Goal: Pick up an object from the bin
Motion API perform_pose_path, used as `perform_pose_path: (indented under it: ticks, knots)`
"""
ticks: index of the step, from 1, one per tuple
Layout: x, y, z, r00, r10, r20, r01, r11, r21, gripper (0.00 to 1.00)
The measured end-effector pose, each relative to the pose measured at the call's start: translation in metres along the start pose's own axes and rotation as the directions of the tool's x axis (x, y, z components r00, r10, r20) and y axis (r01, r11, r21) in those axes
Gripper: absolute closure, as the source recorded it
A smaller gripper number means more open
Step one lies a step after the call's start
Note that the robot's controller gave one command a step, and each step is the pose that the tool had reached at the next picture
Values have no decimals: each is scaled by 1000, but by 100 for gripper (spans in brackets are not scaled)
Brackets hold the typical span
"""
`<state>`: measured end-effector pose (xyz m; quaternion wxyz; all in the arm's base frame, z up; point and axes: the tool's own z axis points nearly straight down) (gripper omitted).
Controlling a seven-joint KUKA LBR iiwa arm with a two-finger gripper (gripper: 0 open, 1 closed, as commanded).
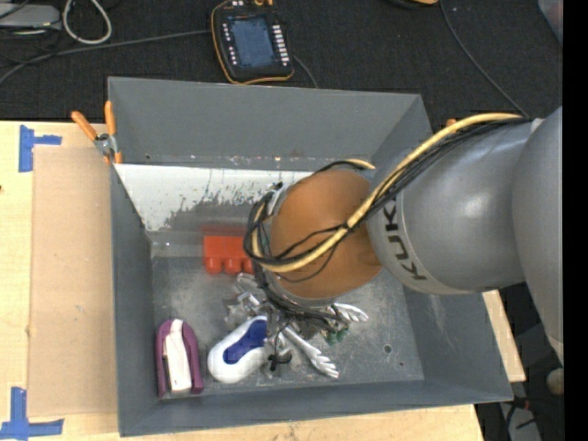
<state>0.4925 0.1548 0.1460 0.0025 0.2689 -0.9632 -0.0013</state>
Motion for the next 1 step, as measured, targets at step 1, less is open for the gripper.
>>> perform_pose_path:
  ticks: [1]
  knots:
    - [1,1,-31,1000,3,-2,-3,1000,-1,100]
